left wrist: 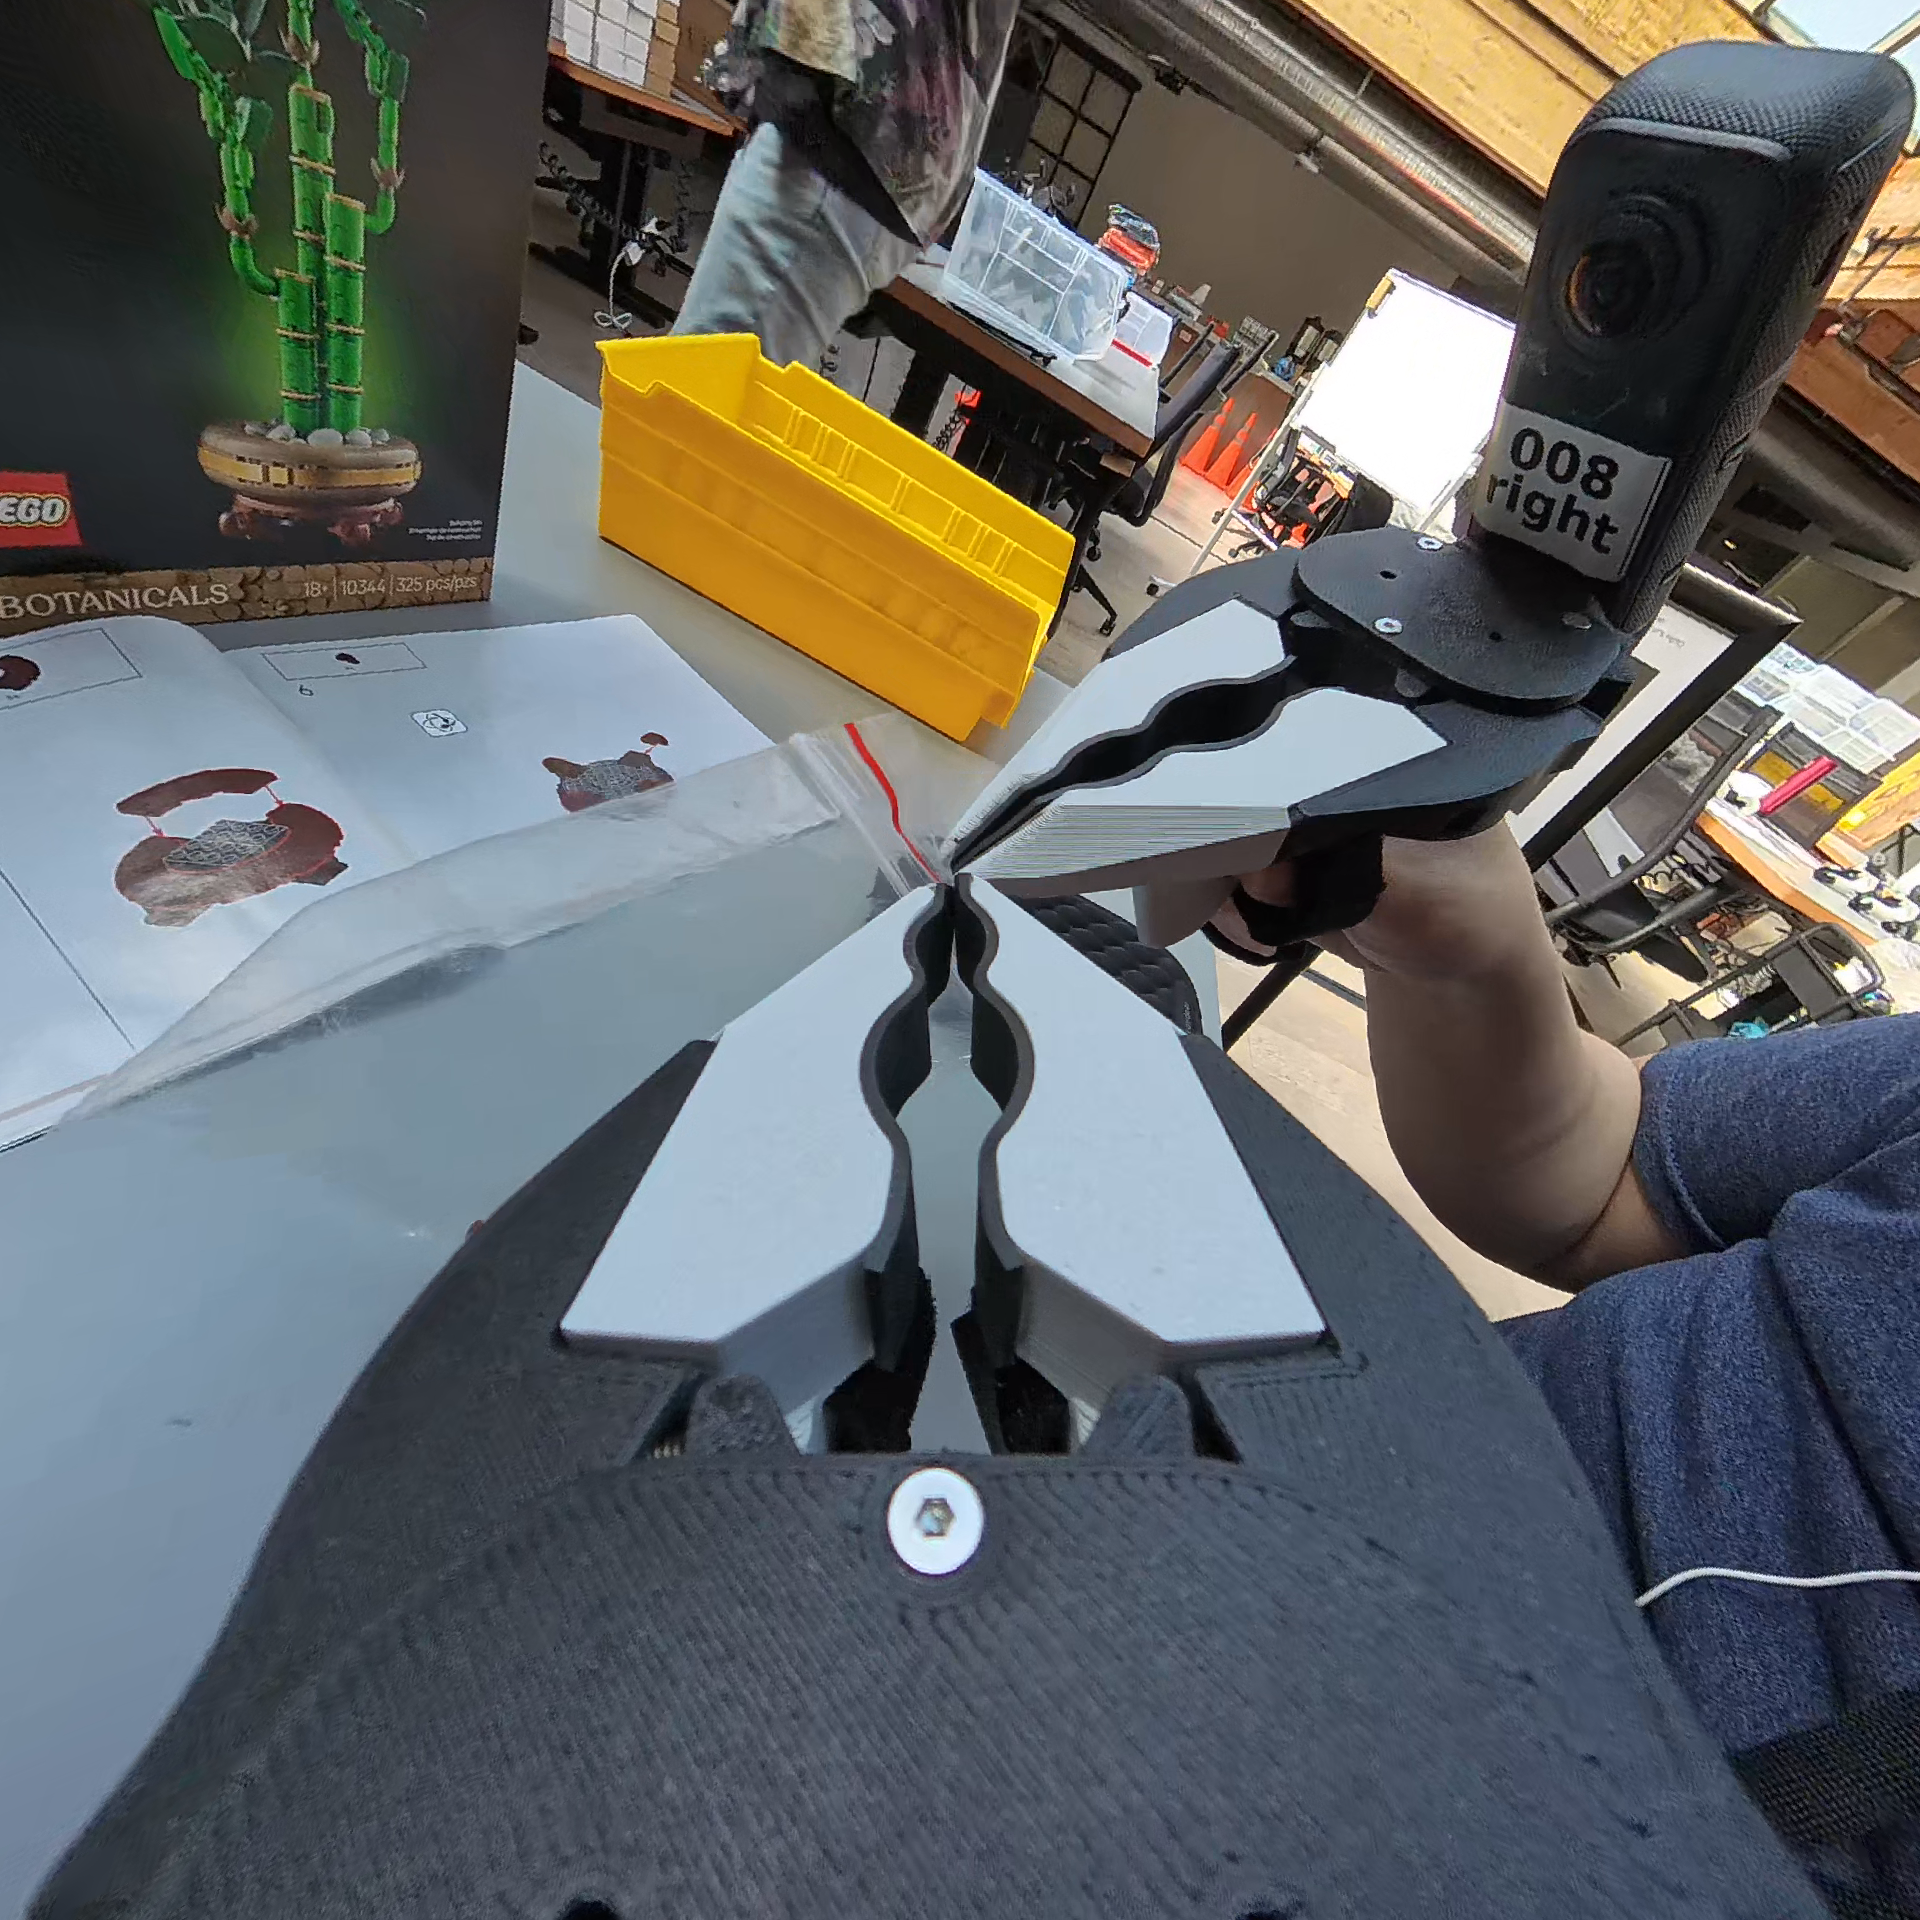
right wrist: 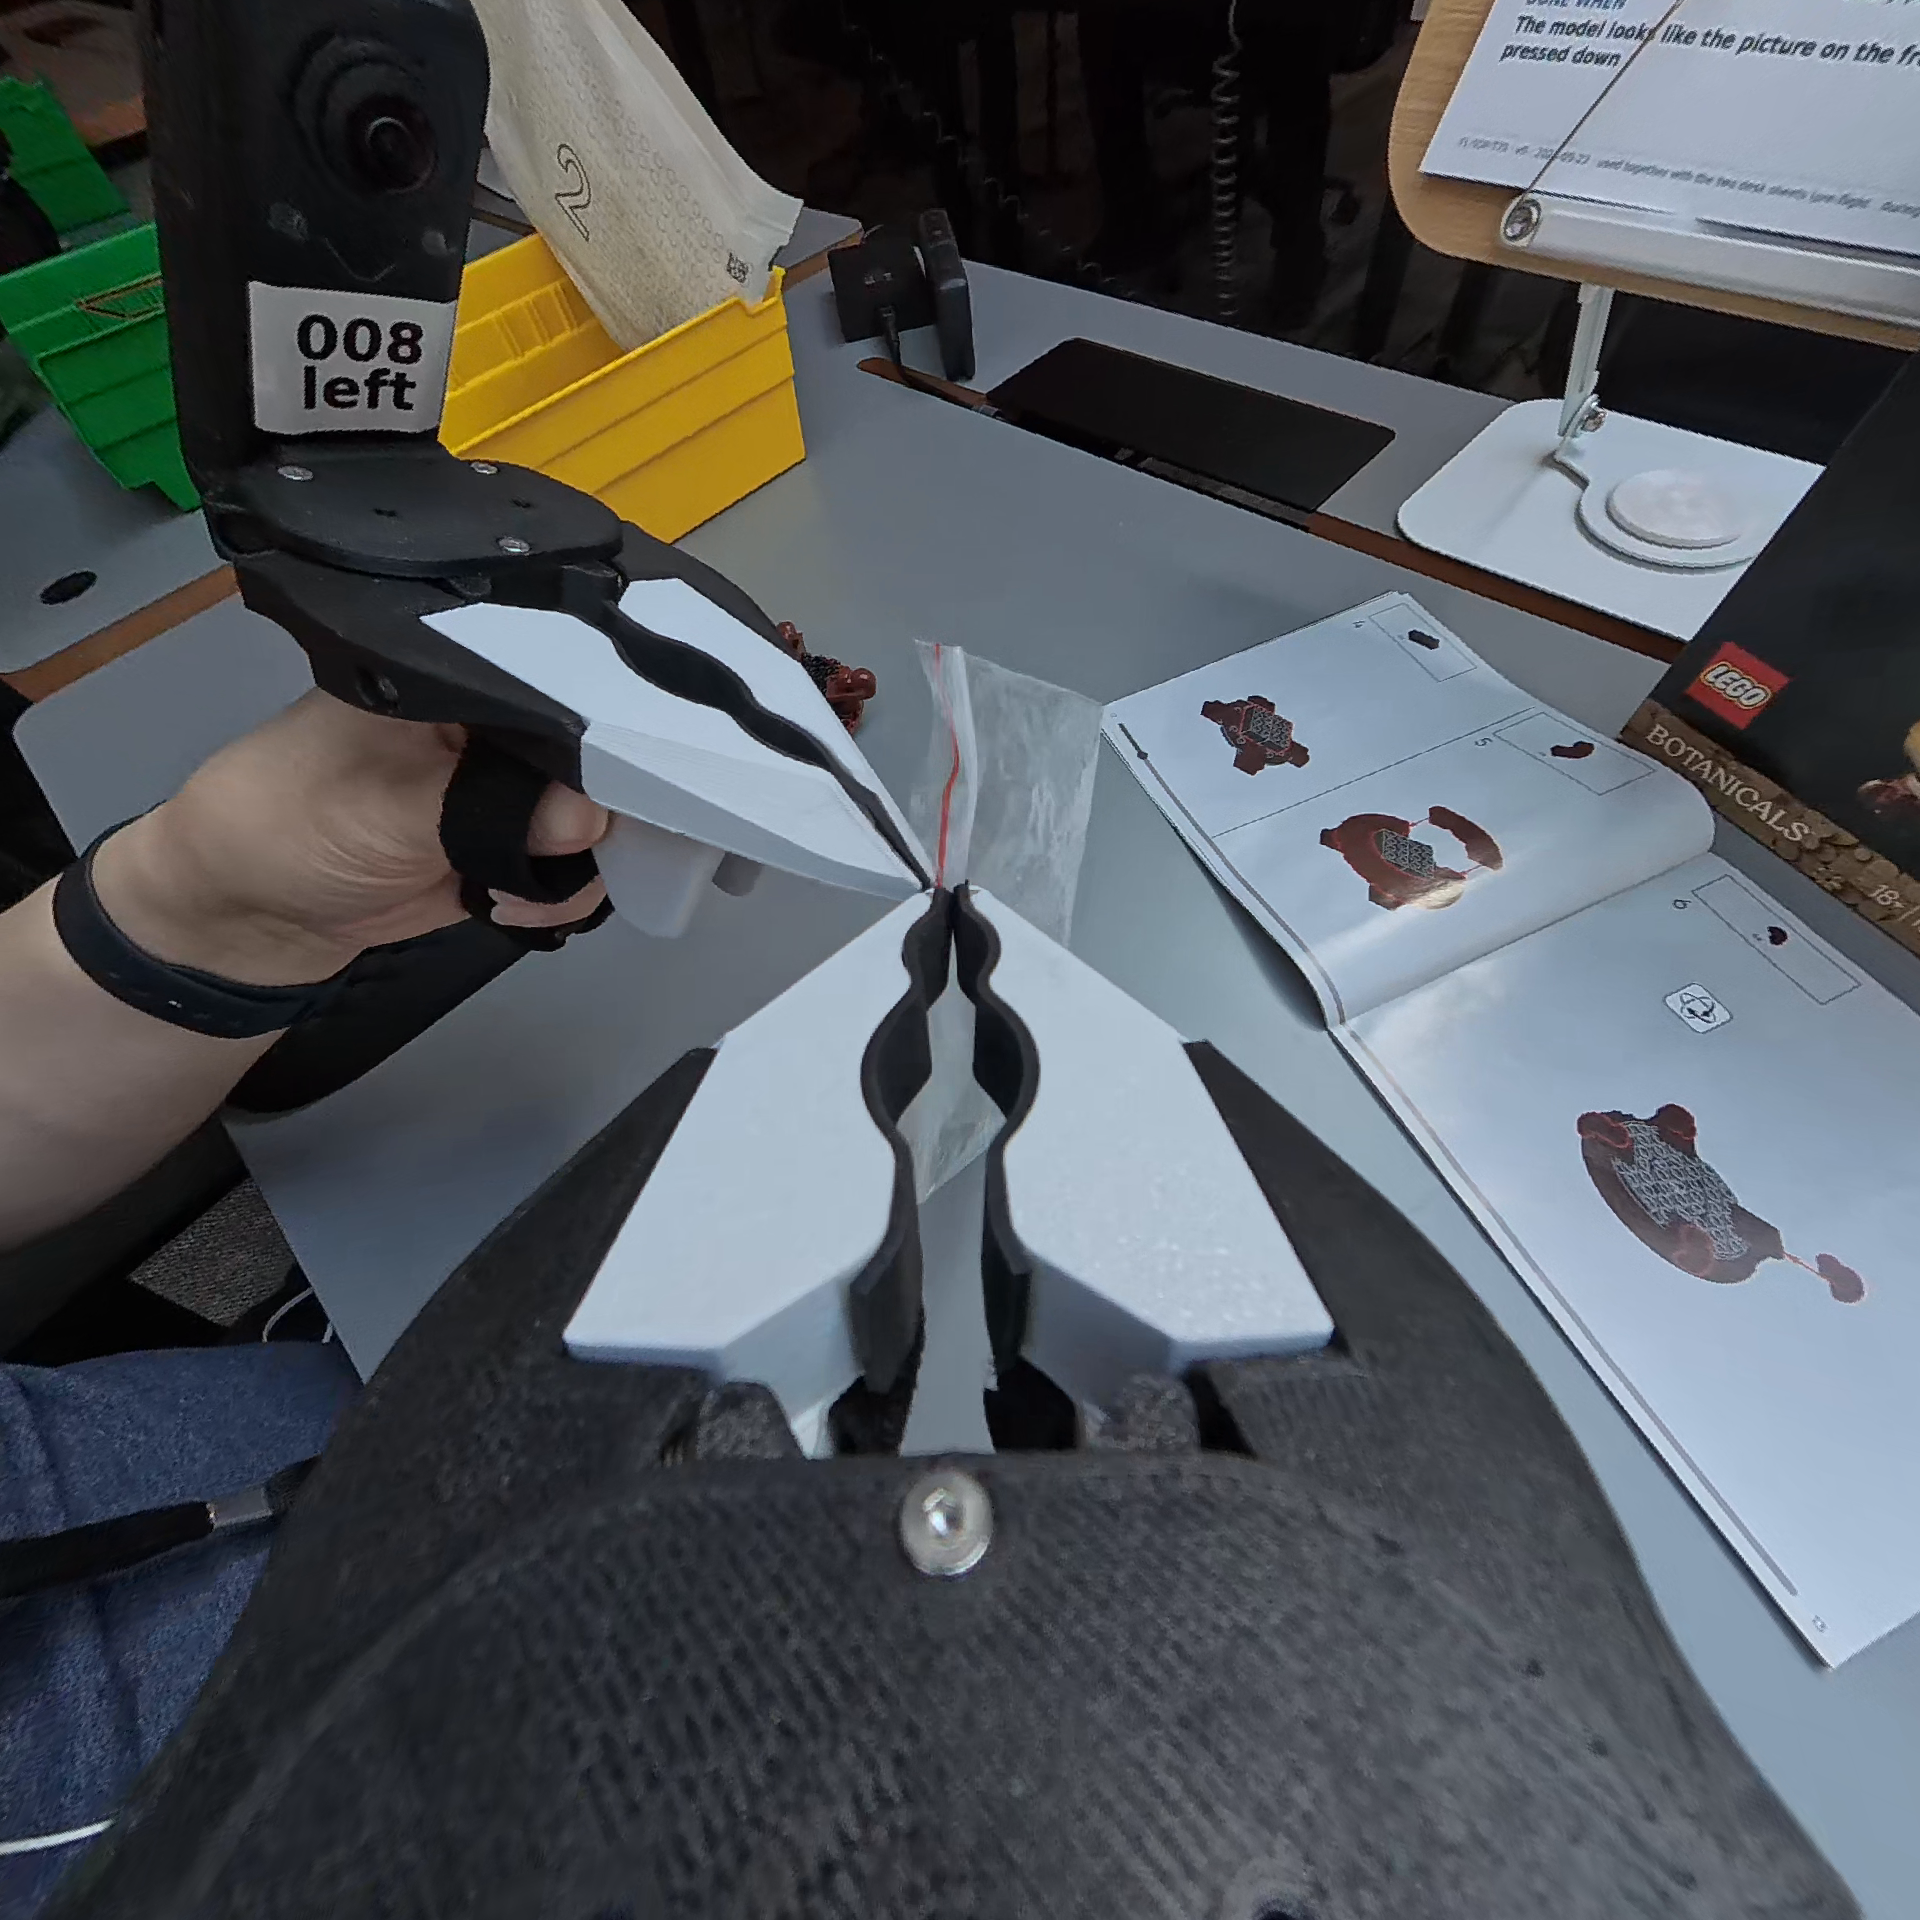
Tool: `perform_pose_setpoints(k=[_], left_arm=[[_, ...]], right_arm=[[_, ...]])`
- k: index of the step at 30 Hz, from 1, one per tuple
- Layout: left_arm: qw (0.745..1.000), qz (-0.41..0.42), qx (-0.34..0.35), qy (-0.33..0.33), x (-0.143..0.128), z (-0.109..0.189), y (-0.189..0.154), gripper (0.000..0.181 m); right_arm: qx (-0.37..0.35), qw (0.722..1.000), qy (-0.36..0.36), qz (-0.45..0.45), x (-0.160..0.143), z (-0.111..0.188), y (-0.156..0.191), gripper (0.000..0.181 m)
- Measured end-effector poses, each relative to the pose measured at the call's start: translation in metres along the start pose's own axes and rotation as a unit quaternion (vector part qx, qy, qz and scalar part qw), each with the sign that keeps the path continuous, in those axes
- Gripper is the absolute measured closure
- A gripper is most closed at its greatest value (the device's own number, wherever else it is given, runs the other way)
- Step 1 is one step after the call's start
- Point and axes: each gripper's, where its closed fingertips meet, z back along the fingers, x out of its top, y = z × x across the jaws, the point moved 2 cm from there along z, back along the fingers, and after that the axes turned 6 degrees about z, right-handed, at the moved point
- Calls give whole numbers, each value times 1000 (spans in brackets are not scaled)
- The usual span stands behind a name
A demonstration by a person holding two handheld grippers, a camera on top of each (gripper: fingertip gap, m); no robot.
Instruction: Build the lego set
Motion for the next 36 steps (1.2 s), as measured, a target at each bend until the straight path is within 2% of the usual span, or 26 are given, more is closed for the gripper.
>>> perform_pose_setpoints(k=[10, 14, 15, 16, 17, 19, 25, 29, 36], left_arm=[[1000, -1, 14, 3, 0, 5, 3, 181], [1000, 2, 11, 2, -1, 4, 4, 181], [1000, 2, 11, 3, -1, 4, 3, 181], [1000, 2, 10, 4, -1, 3, 3, 181], [1000, 1, 9, 4, -1, 2, 3, 181], [1000, -2, 7, 5, -1, 1, 1, 181], [1000, -6, 4, 9, -3, 1, -1, 181], [1000, -4, 9, 14, -4, 3, 1, 181], [999, 5, 41, 8, -2, 19, 13, 181]], right_arm=[[-4, 1000, -14, -24, -2, 5, -10, 181], [36, 997, -49, -55, 7, 8, -3, 181], [45, 996, -59, -59, 10, 10, -1, 177], [43, 996, -56, -63, 10, 9, -1, 161], [39, 996, -47, -63, 8, 8, -1, 158], [29, 997, -39, -57, 5, 5, -3, 170], [47, 996, -23, -73, -3, -2, -2, 181], [41, 997, -19, -69, -5, -3, -6, 181], [-32, 999, -12, -40, -9, 7, -30, 181]])
